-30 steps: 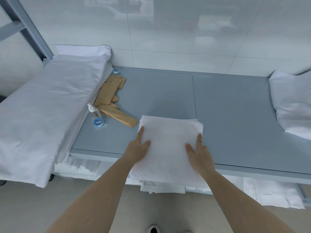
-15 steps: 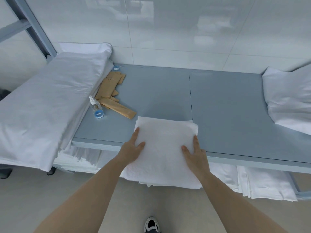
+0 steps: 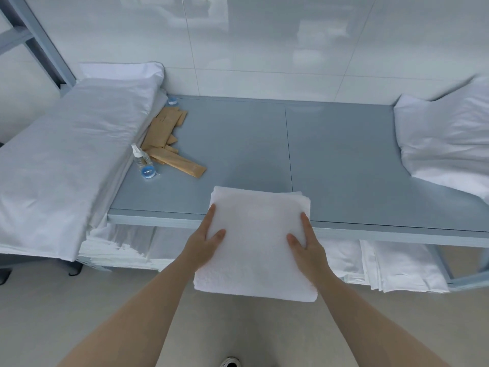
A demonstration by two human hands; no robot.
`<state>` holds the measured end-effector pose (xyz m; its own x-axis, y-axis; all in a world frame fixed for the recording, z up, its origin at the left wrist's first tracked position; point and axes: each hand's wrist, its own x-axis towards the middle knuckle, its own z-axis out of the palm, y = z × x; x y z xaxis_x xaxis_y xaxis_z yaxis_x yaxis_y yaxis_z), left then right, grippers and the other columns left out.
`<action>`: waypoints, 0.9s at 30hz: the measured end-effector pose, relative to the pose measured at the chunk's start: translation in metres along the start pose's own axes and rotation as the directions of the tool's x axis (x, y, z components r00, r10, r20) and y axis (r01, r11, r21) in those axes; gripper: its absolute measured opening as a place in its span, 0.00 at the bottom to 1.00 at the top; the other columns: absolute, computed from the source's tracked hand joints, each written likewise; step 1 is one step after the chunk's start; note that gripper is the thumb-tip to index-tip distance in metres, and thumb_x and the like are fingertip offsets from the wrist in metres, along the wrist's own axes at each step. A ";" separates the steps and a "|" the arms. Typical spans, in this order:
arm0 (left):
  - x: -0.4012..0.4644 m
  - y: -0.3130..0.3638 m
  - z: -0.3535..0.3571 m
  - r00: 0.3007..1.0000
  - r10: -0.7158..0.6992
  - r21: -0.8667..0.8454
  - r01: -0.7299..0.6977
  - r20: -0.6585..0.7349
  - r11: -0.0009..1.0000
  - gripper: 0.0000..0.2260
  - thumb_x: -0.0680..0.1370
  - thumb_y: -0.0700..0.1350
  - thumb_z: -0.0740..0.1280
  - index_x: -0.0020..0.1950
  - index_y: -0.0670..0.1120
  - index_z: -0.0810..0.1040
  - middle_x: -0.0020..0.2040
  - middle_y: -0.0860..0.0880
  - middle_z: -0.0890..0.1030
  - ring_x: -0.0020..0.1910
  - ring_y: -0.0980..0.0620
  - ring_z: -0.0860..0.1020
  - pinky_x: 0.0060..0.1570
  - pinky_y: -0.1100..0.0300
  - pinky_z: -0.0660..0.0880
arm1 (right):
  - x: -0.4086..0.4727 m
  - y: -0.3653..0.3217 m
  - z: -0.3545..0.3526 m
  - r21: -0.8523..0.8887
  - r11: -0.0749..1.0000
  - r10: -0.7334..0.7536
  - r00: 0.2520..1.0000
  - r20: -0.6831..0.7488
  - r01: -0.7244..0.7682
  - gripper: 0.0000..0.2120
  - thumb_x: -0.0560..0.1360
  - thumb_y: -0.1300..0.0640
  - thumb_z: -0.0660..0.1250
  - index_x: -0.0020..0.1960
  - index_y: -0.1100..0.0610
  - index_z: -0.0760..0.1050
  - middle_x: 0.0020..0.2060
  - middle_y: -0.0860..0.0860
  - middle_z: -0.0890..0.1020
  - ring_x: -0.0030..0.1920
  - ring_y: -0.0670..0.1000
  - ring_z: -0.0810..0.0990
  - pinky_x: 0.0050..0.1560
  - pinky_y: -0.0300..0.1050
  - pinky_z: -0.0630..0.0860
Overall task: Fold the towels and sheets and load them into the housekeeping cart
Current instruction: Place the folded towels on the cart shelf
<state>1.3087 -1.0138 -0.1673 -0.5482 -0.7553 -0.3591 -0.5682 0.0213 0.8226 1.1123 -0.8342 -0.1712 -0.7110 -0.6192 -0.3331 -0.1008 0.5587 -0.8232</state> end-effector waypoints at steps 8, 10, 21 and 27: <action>-0.004 0.029 0.027 0.982 0.169 0.017 -0.171 0.090 0.985 0.28 0.80 0.53 0.62 0.68 0.77 0.51 0.72 0.57 0.68 0.65 0.52 0.71 0.62 0.60 0.66 | -0.034 0.008 -0.032 -0.036 0.999 0.025 0.982 -0.190 -0.032 0.26 0.78 0.45 0.62 0.62 0.19 0.51 0.38 0.40 0.76 0.40 0.38 0.75 0.39 0.35 0.69; -0.003 0.040 0.041 0.967 0.205 0.019 -0.210 0.149 0.978 0.27 0.80 0.54 0.62 0.65 0.81 0.50 0.71 0.60 0.67 0.65 0.54 0.70 0.60 0.62 0.66 | -0.046 0.019 -0.045 -0.025 0.998 0.055 0.967 -0.249 -0.063 0.26 0.78 0.45 0.62 0.64 0.21 0.53 0.40 0.42 0.76 0.40 0.37 0.74 0.42 0.39 0.69; -0.034 0.111 0.190 0.736 0.339 0.051 -0.451 0.586 0.891 0.27 0.80 0.55 0.61 0.72 0.74 0.50 0.73 0.60 0.66 0.67 0.53 0.70 0.63 0.57 0.68 | -0.163 0.105 -0.140 0.175 0.939 0.342 0.739 -0.580 -0.297 0.24 0.78 0.44 0.60 0.69 0.26 0.56 0.48 0.45 0.74 0.43 0.49 0.74 0.45 0.41 0.69; -0.098 0.152 0.294 0.523 0.346 -0.002 -0.549 0.779 0.836 0.27 0.80 0.56 0.61 0.71 0.75 0.51 0.63 0.64 0.68 0.54 0.57 0.72 0.43 0.69 0.68 | -0.258 0.152 -0.188 0.396 0.861 0.509 0.521 -0.686 -0.319 0.24 0.77 0.43 0.61 0.64 0.21 0.56 0.45 0.36 0.76 0.44 0.38 0.75 0.46 0.40 0.70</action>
<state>1.0957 -0.7441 -0.1365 -0.9613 0.1224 -0.2467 -0.1724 0.4308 0.8858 1.1495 -0.4853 -0.1237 -0.8987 0.3400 -0.2770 0.4158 0.4598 -0.7846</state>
